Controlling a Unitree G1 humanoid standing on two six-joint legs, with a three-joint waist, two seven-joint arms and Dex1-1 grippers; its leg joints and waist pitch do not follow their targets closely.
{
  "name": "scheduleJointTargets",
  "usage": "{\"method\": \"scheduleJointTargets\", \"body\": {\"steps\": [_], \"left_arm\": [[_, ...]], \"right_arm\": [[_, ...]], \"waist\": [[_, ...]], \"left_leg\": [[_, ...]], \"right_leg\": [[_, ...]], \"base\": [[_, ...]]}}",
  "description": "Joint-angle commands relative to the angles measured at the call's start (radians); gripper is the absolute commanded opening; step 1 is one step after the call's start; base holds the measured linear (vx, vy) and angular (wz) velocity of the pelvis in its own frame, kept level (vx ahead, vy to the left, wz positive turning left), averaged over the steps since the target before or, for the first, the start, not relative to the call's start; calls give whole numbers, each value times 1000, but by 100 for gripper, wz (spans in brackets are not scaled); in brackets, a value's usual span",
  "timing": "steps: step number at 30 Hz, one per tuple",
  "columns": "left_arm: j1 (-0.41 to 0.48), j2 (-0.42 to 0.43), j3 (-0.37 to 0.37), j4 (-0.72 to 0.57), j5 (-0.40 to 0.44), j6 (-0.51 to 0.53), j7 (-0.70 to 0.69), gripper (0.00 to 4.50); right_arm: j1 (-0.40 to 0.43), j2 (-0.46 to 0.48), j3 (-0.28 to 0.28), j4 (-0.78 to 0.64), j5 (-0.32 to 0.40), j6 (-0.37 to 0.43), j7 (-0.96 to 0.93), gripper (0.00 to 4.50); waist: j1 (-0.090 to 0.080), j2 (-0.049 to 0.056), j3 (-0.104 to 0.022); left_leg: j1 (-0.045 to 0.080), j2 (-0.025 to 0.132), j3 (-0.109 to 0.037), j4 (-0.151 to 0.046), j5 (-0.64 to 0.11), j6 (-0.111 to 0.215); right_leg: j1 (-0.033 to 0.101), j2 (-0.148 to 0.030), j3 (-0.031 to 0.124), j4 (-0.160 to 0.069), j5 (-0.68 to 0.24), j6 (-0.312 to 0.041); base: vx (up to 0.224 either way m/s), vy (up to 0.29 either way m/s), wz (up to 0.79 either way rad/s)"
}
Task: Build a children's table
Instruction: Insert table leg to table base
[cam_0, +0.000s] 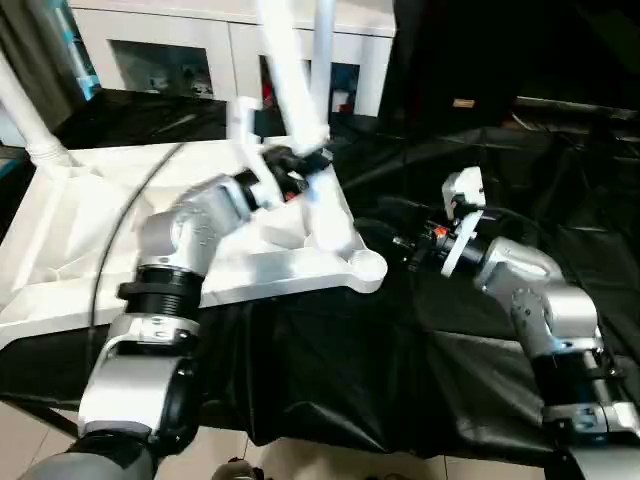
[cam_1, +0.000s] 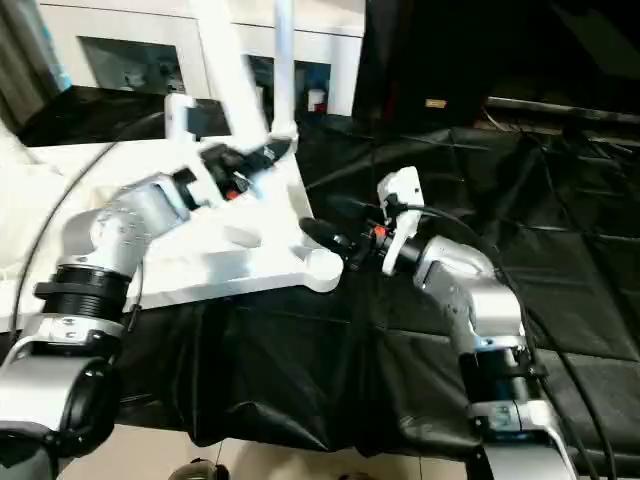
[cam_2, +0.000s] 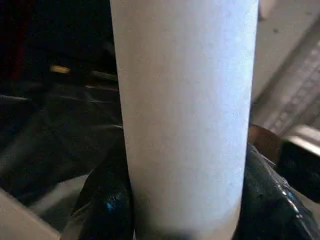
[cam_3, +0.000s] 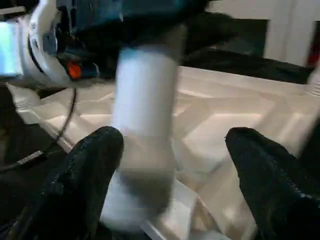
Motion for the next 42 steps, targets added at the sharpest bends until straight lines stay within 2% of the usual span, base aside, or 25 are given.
{"method": "scheduleJointTargets", "body": {"steps": [1,5,8,9,20,25,27,30,32,33,35,36,37,39,42], "left_arm": [[-17,3,-12,-25,5,9,-14,201],[-16,-11,-29,-36,3,13,-31,200],[-10,-15,-38,-57,-2,27,-39,200],[-7,-16,-41,-64,-2,30,-40,200],[-2,-23,-45,-77,4,37,-39,199],[2,-26,-45,-75,12,40,-24,199],[10,-16,-56,-92,3,56,-56,255],[25,-11,-62,-119,-3,47,-81,281],[44,4,-76,-151,-18,23,-157,295],[60,14,-81,-178,-36,4,-222,315],[80,42,-55,-233,-152,97,-357,317],[83,50,-43,-245,-190,132,-393,317],[82,51,-40,-245,-195,136,-398,317],[74,59,-19,-238,-227,166,-433,317],[60,68,-7,-227,-259,201,-481,317]], "right_arm": [[-16,-7,9,-19,14,20,10,377],[-56,-4,59,3,-3,42,66,377],[-83,3,94,50,-59,37,36,377],[-90,3,110,74,-85,26,25,377],[-90,39,111,92,-86,-5,7,278],[-77,47,116,81,-71,-6,32,268],[-69,47,115,73,-57,-2,51,267],[-57,45,107,56,-23,16,91,266],[-47,40,98,35,12,37,128,266],[-40,35,95,20,34,55,154,266],[-17,8,101,-30,90,106,236,266],[-9,-3,105,-47,107,126,264,266],[-8,-6,108,-51,108,128,270,266],[6,-29,131,-75,116,147,315,266],[21,-51,149,-95,119,158,350,266]], "waist": [[5,-2,-86],[5,-2,-84],[6,-1,-86],[7,-4,-85],[12,1,-86],[11,2,-86],[11,1,-87],[12,2,-86],[13,1,-86],[12,1,-86],[16,0,-85],[17,5,-86],[16,5,-84],[17,10,-80],[20,10,-77]], "left_leg": [[20,10,-6,-57,-193,23],[21,11,-6,-57,-199,20],[20,11,-7,-57,-189,10],[20,10,-6,-57,-188,7],[22,10,-6,-57,-196,7],[22,10,-7,-58,-204,3],[21,10,-7,-57,-201,4],[20,11,-7,-58,-198,12],[20,11,-7,-58,-200,22],[19,12,-7,-58,-200,21],[18,12,-6,-59,-197,28],[20,14,-4,-57,-197,29],[22,13,-3,-57,-202,29],[24,14,-4,-60,-256,10],[29,15,-6,-63,-304,-14]], "right_leg": [[63,-37,25,-58,-110,-252],[62,-36,24,-60,-127,-244],[60,-37,24,-57,-117,-248],[60,-38,25,-57,-121,-248],[60,-36,25,-57,-116,-238],[61,-36,25,-59,-123,-234],[62,-35,25,-57,-114,-236],[63,-36,25,-56,-102,-246],[63,-36,24,-57,-106,-250],[63,-36,24,-56,-107,-249],[66,-35,24,-54,-106,-260],[61,-31,22,-50,-101,-267],[59,-28,22,-51,-105,-268],[56,-30,22,-58,-177,-260],[52,-34,24,-67,-261,-233]], "base": [[0,0,0],[0,0,0],[0,0,0],[0,0,0],[0,0,0],[0,0,0],[0,0,0],[0,0,0],[0,0,0],[0,0,0],[0,0,0],[0,0,0],[0,0,0],[0,0,0],[0,0,0]]}}
